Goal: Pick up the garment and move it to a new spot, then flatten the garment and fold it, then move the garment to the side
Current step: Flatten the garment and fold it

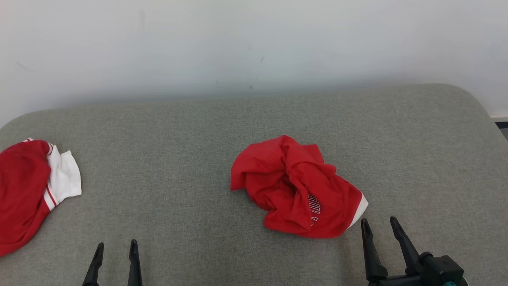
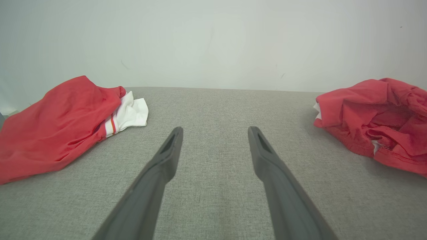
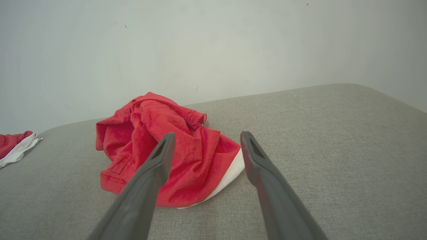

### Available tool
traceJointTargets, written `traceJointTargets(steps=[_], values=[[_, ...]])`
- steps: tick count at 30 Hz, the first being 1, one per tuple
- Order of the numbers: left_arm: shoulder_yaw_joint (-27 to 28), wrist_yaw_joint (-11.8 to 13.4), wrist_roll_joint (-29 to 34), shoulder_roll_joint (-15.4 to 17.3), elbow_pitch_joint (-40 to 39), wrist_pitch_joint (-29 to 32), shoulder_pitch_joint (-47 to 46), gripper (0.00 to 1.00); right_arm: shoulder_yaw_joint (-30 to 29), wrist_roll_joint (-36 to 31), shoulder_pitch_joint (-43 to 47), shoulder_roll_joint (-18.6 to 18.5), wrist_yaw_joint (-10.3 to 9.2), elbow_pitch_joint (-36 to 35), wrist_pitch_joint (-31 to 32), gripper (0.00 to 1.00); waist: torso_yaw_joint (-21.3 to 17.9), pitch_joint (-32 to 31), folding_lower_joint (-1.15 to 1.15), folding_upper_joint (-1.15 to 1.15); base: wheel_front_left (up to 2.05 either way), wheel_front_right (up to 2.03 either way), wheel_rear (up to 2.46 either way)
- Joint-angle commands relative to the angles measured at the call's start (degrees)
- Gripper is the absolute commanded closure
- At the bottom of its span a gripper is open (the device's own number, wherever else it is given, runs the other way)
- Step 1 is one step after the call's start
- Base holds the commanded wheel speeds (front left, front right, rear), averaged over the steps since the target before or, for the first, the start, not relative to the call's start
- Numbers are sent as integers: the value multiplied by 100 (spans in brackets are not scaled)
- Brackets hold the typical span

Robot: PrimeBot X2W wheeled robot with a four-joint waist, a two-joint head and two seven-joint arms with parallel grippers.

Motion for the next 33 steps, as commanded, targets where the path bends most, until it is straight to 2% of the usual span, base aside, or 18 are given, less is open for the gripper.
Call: traceJointTargets(steps=[1,33], values=[[14,3,-36,-11,12,-18,-20,0,10,-28,29,6,-12,14,-4,0,0,-11,0,0,0,0,0],[7,38,-80,-12,-36,-18,-12,0,-12,-59,33,5,-12,-5,-3,0,-2,-17,0,0,0,0,0]])
